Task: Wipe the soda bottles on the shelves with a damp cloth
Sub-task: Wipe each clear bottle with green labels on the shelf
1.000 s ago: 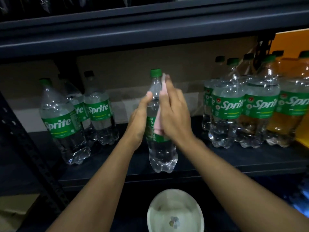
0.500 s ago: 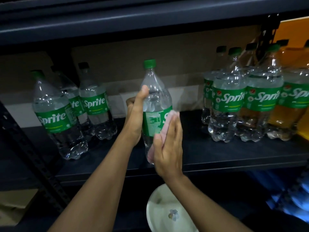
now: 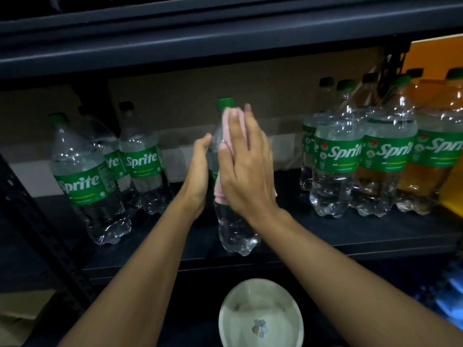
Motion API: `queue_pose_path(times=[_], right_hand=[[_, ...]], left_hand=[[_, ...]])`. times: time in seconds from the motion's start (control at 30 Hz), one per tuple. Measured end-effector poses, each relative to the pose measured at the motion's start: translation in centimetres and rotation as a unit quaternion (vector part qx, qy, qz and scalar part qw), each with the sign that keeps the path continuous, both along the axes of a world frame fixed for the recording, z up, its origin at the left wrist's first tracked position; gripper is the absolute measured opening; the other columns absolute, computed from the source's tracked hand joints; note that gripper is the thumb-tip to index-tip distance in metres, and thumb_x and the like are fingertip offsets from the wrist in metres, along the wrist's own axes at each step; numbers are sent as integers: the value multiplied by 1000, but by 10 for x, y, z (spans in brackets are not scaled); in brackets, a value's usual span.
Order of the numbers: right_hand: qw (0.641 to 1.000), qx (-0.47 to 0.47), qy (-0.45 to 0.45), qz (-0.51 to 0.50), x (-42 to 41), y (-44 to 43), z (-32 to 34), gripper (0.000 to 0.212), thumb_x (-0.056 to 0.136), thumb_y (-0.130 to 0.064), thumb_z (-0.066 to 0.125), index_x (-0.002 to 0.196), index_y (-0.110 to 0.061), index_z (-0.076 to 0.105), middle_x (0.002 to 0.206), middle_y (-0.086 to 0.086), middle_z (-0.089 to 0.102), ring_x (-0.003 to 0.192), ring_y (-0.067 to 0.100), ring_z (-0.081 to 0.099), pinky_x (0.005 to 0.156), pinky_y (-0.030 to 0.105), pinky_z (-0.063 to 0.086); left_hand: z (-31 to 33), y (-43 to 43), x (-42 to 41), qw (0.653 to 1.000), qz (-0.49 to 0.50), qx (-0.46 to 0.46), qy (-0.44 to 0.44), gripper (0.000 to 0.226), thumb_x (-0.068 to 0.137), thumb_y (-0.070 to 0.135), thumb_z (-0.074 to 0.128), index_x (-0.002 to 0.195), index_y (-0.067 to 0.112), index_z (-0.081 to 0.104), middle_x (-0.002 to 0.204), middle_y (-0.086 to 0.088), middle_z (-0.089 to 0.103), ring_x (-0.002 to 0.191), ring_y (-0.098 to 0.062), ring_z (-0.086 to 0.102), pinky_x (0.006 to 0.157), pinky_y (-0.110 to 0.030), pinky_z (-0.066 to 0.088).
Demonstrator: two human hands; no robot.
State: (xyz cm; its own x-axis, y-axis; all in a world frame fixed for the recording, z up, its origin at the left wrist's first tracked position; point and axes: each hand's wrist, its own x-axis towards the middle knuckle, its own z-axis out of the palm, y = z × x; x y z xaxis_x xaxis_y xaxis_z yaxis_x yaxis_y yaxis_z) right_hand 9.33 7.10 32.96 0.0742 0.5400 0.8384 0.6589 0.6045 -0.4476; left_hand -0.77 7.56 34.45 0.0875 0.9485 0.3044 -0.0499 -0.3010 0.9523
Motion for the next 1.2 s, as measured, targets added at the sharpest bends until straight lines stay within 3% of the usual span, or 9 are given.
queue_pose_path(times=[0.07,0.13,0.23,0.37,0.57,0.77,0.93,1.1,1.2], right_hand=[[1000,16,16,-12,-3,5,6,58,104,-31,38,160,-19,32,166,4,30,145,20,37,117,42,32],[998,33,51,-24,-8,4,-4,58,104,-32,38,159,-18,34,165,5,34,145,21,39,116,44,35],[995,33,84,-46,-19,-2,-40,61,106,-36,37,163,-18,22,170,9,21,154,25,26,121,47,30],[996,-32,84,-6,-17,-17,-114,72,107,-41,34,164,-17,-1,173,6,0,159,21,8,126,47,22],[985,-134,85,61,4,-34,-144,66,105,-56,20,151,-54,-27,166,-26,-18,155,-2,-4,126,26,6],[990,-95,73,76,15,-14,-57,61,111,-45,23,163,-31,-6,172,-11,2,152,-10,0,122,18,6],[993,-90,51,62,16,5,32,55,110,-41,28,163,-32,17,138,0,51,115,15,56,99,43,47],[994,-15,103,20,3,3,16,57,105,-41,34,161,-26,31,136,-3,59,116,13,58,97,43,50],[994,35,106,-8,-4,-1,-29,60,106,-37,33,162,-16,26,162,4,38,145,15,40,115,39,38]], left_hand=[[-2,1,1,1000,-18,-3,-4,65,109,61,27,139,21,68,118,-17,75,100,-10,75,100,-62,51],[-5,-1,3,999,-33,-7,6,65,107,66,31,141,23,67,113,-14,78,93,-7,77,83,-46,63],[-7,1,2,998,-56,-29,18,68,99,76,42,134,25,71,127,-4,76,123,-17,70,109,-42,49],[-8,7,3,997,-35,-29,-63,61,104,63,42,124,12,70,110,-8,79,103,-21,76,93,-38,57],[-8,4,1,998,-29,-32,-49,67,105,61,37,140,11,63,126,-11,76,120,-27,72,106,-46,54],[-4,1,3,999,-21,-21,-25,63,110,56,29,131,12,70,121,-10,78,116,-24,73,101,-38,55],[-1,-2,5,999,-12,-27,-34,59,113,51,25,121,19,73,110,-6,81,103,-15,77,81,-28,61],[-5,-8,9,999,-29,-10,-15,71,95,74,43,130,20,73,117,-8,79,108,-22,76,82,-31,61],[-16,6,6,1000,4,-22,12,80,83,89,55,133,29,72,131,-5,74,120,-20,71,98,-39,56]])
